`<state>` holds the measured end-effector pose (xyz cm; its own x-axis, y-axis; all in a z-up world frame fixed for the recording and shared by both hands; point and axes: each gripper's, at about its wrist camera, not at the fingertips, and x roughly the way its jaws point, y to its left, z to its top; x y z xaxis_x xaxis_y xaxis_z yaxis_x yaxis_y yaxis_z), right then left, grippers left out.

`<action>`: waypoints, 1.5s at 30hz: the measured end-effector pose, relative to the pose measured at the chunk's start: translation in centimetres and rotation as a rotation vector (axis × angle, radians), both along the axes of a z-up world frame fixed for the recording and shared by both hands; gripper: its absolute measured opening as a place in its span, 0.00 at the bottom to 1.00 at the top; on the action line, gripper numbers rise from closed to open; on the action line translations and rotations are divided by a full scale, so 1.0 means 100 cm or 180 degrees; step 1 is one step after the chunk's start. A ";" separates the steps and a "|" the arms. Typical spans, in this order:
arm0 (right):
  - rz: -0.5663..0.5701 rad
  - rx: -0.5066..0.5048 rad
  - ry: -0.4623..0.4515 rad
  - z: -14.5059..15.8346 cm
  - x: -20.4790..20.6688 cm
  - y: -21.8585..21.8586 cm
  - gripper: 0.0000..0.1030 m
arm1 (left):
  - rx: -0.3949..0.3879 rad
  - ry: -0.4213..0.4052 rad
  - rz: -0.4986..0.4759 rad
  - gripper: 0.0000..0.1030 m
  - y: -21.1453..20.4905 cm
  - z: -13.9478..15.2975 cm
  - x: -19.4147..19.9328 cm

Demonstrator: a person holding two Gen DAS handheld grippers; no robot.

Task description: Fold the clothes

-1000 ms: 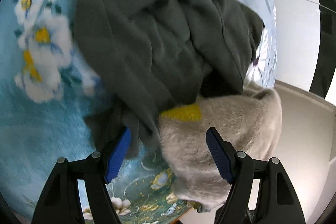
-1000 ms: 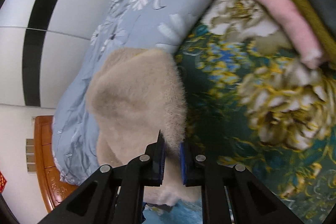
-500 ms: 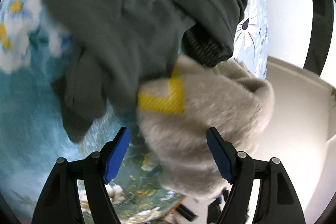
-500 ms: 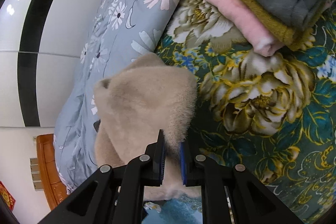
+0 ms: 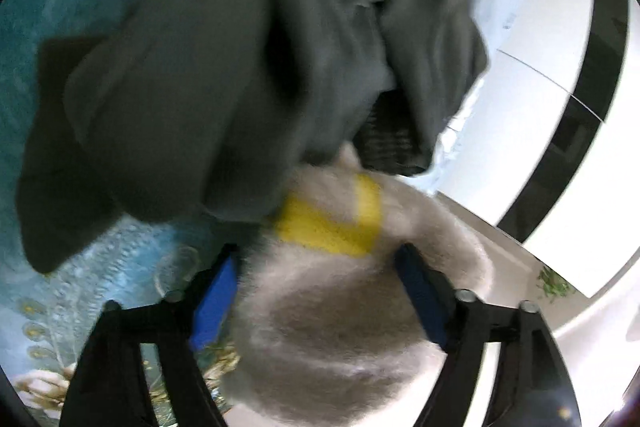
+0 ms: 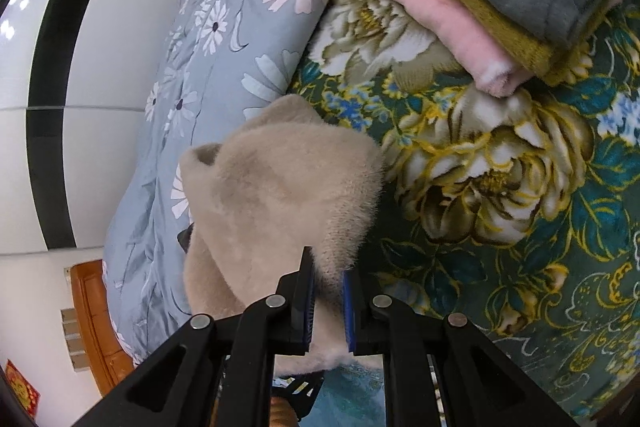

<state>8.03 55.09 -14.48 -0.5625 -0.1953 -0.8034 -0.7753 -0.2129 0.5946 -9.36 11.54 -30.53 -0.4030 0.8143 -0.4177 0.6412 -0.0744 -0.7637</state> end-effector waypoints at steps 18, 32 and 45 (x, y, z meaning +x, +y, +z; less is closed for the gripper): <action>0.0323 0.0068 0.0921 0.086 -0.038 -0.034 0.12 | -0.0694 0.1127 -0.0373 0.07 -0.059 0.183 -0.041; 0.1004 0.0563 0.1699 0.227 -0.027 -0.090 0.12 | -0.1209 0.2015 -0.0498 0.06 -0.116 0.339 -0.001; 0.1179 0.0577 0.1792 0.260 0.085 -0.222 0.12 | -0.1236 0.2088 -0.0344 0.06 -0.241 0.352 0.131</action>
